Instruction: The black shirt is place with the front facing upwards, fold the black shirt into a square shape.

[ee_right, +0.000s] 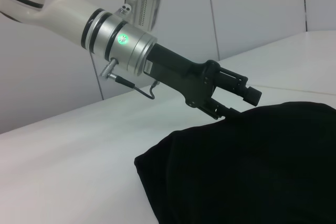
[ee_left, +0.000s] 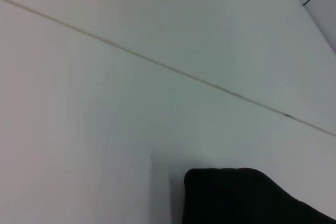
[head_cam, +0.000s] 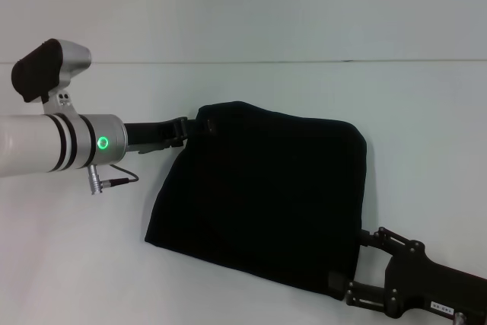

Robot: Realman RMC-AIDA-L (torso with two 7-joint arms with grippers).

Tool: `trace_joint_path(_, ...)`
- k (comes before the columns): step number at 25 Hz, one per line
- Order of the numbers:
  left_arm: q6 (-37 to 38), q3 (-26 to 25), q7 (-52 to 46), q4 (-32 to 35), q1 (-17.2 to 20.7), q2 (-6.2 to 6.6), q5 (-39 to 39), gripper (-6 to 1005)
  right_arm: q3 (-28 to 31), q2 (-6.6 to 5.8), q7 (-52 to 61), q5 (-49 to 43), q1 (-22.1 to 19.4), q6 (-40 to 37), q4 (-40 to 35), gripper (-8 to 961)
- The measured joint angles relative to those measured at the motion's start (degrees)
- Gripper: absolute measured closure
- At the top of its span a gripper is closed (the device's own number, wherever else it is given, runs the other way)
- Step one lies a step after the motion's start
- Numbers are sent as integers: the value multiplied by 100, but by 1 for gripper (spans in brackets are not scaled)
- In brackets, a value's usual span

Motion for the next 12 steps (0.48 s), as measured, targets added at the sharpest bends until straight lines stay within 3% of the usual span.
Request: trace_joint_path(12, 19, 48, 3, -39, -20, -49, 15, 221, 0, -5, 0, 10, 12, -56, -3, 39)
